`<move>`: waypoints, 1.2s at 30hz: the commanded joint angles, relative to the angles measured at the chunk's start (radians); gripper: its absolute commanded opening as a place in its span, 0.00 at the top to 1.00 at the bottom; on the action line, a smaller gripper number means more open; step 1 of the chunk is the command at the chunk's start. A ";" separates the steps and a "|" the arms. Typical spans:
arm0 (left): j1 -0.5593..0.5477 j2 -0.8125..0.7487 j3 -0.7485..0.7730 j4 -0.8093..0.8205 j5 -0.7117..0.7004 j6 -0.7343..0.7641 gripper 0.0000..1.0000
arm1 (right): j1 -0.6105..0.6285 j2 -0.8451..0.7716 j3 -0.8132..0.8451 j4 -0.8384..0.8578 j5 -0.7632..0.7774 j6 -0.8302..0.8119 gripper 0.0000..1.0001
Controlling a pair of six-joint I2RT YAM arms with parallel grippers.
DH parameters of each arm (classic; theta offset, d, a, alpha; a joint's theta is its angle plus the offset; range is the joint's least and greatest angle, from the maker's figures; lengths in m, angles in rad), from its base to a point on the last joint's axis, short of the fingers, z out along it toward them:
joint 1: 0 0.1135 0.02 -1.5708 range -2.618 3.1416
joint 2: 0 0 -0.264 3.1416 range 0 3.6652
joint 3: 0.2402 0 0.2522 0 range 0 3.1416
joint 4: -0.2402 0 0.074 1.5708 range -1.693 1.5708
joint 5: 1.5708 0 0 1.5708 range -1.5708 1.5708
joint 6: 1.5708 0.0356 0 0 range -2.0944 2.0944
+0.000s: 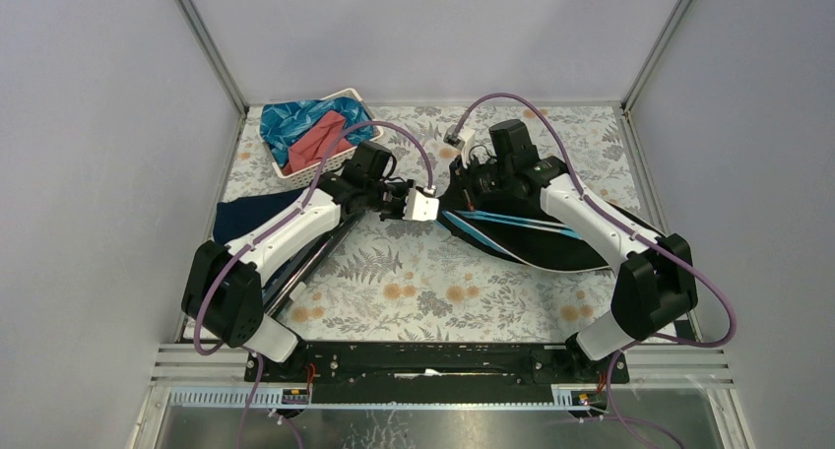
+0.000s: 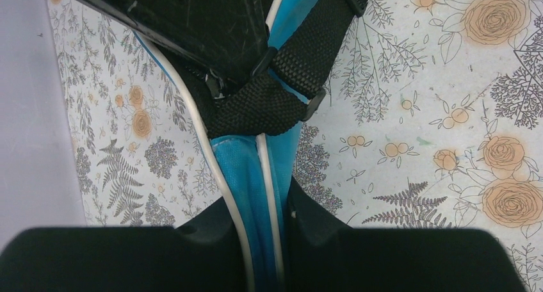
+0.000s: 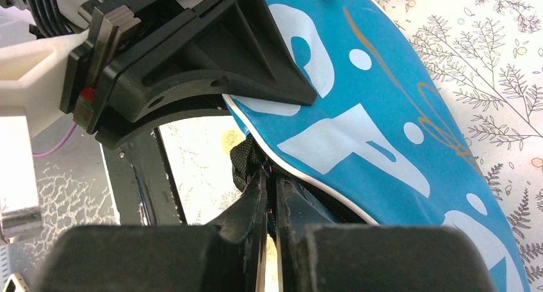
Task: Pack up the badminton gear
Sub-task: Zip the racket bag at the center of the board.
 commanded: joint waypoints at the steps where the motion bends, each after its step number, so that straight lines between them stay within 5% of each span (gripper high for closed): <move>1: -0.001 -0.026 -0.033 -0.119 -0.024 0.017 1.00 | -0.026 -0.044 0.026 -0.007 0.114 -0.057 1.00; 36: 0.018 -0.020 0.003 -0.203 -0.127 0.095 1.00 | -0.144 -0.085 0.016 -0.178 0.105 -0.200 1.00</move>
